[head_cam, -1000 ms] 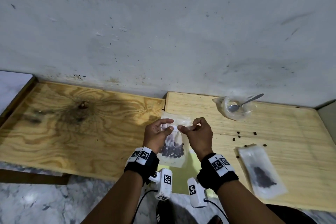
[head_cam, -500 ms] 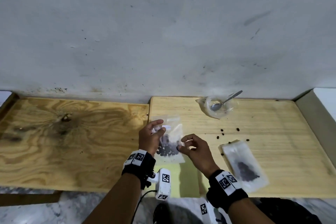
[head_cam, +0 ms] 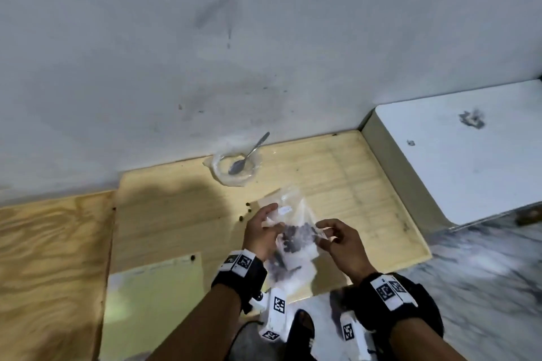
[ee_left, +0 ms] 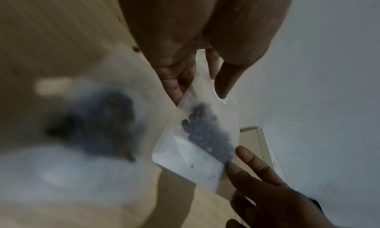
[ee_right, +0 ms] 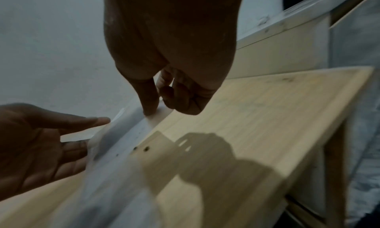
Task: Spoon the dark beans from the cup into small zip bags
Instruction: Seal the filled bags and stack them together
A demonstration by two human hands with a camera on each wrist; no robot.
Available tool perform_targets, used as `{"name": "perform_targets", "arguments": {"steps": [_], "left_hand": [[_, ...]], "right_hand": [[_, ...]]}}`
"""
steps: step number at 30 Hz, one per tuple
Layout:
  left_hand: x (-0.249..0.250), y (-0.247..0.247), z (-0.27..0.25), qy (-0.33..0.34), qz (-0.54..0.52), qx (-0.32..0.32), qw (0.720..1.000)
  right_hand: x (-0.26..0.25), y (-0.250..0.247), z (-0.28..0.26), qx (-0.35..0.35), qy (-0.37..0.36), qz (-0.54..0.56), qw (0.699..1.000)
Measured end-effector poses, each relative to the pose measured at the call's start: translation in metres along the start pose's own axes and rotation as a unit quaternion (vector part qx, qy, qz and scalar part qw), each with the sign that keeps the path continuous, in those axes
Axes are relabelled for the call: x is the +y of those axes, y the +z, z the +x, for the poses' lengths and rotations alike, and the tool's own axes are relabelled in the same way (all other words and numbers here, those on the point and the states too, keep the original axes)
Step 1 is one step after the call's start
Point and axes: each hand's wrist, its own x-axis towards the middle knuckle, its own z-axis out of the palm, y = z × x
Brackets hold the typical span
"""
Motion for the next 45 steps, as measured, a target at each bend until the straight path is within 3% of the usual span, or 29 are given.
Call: {"name": "perform_targets", "arguments": {"steps": [8, 12, 16, 20, 24, 27, 29, 31, 34, 37, 41, 45], "left_hand": [[-0.025, 0.156, 0.029, -0.100, 0.005, -0.029, 0.995], [-0.040, 0.189, 0.039, -0.144, 0.031, -0.035, 0.988], [-0.046, 0.199, 0.044, -0.127, 0.073, -0.019, 0.989], [-0.039, 0.196, 0.041, -0.075, 0.178, -0.029, 0.981], [-0.031, 0.184, 0.033, -0.065, 0.228, -0.073, 0.969], [-0.024, 0.164, 0.022, -0.056, 0.231, -0.076, 0.968], [-0.023, 0.143, 0.011, -0.036, 0.222, -0.044, 0.973], [-0.024, 0.116, -0.001, -0.017, 0.194, 0.027, 0.980], [-0.034, 0.075, -0.017, -0.024, 0.176, 0.153, 0.972], [-0.052, 0.039, -0.031, -0.055, 0.171, 0.247, 0.952], [-0.074, 0.017, -0.040, -0.114, 0.202, 0.211, 0.950], [-0.081, 0.013, -0.042, -0.107, 0.193, 0.181, 0.958]], "right_hand": [[0.069, -0.118, 0.028, 0.072, 0.092, -0.017, 0.993], [0.083, -0.136, 0.042, 0.082, 0.111, -0.057, 0.989], [0.084, -0.138, 0.047, 0.072, 0.097, -0.159, 0.980], [0.071, -0.138, 0.041, 0.059, 0.118, -0.258, 0.957], [0.064, -0.132, 0.036, 0.076, 0.110, -0.253, 0.958], [0.054, -0.109, 0.030, 0.069, 0.064, -0.237, 0.967], [0.043, -0.084, 0.024, 0.046, 0.005, -0.202, 0.978], [0.036, -0.057, 0.019, -0.006, -0.052, -0.188, 0.981], [0.030, -0.021, 0.011, -0.103, -0.033, -0.205, 0.973], [0.030, 0.007, 0.008, -0.147, -0.015, -0.269, 0.952], [0.024, 0.028, 0.007, -0.157, 0.007, -0.309, 0.938], [0.020, 0.031, 0.001, -0.127, 0.016, -0.286, 0.950]]}}
